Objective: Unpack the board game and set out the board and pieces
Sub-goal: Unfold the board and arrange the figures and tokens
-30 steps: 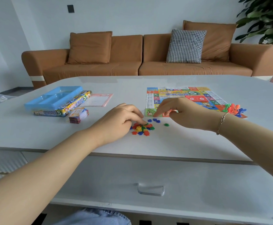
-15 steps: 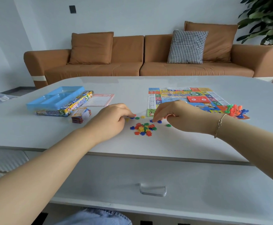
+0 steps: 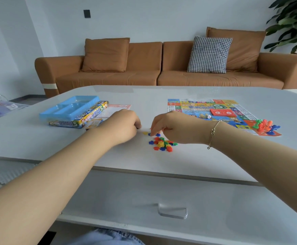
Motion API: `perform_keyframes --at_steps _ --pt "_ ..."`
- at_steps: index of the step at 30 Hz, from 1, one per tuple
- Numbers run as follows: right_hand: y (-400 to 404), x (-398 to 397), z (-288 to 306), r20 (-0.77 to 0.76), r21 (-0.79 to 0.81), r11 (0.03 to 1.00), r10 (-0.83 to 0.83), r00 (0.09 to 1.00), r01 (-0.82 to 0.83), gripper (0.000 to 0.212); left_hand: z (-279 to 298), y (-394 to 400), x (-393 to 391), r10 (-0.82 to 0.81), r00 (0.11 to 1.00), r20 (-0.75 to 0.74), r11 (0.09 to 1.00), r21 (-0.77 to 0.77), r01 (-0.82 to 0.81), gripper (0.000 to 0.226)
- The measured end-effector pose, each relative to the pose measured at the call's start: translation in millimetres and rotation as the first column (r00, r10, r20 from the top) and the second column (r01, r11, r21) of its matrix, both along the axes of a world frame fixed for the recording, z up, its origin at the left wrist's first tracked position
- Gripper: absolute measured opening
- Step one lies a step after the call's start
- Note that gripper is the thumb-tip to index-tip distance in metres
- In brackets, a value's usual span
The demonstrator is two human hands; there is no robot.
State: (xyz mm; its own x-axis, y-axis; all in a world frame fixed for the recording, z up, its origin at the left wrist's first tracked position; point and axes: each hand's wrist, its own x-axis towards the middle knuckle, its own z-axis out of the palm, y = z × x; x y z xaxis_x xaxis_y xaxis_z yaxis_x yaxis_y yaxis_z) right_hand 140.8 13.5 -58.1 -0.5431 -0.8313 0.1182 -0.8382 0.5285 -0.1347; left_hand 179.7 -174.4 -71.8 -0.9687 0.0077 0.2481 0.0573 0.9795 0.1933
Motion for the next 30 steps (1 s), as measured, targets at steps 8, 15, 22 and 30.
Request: perform_keyframes --at_steps 8,15,22,30 --pt "-22.9 -10.4 3.2 -0.004 0.042 0.998 -0.040 0.999 0.041 0.052 11.3 1.9 -9.7 0.020 0.999 0.050 0.999 -0.033 -0.019 0.040" --pt "-28.3 -33.8 4.4 0.048 -0.031 0.992 -0.121 0.991 0.123 0.048 14.9 -8.5 -32.5 0.012 0.993 0.114 1.000 -0.008 -0.011 0.041" --pt "-1.3 -52.0 1.8 0.115 -0.162 0.971 -0.157 0.981 0.174 0.056 8.6 -12.2 -29.0 -0.055 0.997 0.054 0.998 -0.031 0.057 0.049" --pt "3.2 -39.4 -5.5 0.039 -0.060 0.992 -0.107 0.993 0.109 0.059 8.2 3.2 -0.8 -0.275 0.961 0.029 0.961 -0.029 0.276 0.057"
